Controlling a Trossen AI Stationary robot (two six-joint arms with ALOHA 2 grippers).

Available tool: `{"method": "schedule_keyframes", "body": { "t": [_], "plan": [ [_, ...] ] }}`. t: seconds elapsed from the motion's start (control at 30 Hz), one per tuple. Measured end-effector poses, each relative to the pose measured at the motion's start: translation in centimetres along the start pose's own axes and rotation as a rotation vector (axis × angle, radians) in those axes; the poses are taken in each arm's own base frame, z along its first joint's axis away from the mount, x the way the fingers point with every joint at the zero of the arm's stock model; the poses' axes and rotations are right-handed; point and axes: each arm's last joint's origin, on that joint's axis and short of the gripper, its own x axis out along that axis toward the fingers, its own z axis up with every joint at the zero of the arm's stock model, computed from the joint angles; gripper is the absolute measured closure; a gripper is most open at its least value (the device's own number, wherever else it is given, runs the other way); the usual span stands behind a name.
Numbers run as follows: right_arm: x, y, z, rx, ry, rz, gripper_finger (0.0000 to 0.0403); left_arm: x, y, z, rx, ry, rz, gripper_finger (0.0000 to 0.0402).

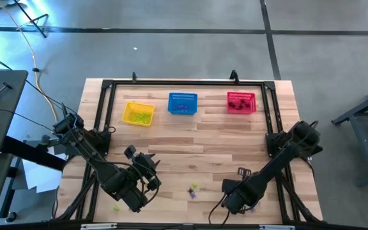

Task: Sort Halloween decoration
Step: Put the purple spider toy into the blue bin

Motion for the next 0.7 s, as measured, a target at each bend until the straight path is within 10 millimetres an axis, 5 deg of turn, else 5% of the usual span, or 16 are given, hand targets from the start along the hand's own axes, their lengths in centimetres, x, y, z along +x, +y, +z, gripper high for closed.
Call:
{"method": "schedule_keyframes", "body": {
  "t": [0.37,0.7],
  "plan": [
    [-5.7,-4.9,0.5,0.135,-0.234,-0.174,0.0403,0.0,0.0,0.1,0.02,-0.023,0.004,0.0271],
    [-8.3,-12.1,6.1,0.158,-0.368,-0.295,0.0403,0.0,0.0,0.2,0.062,-0.066,0.015,0.0271]
  ]
}}
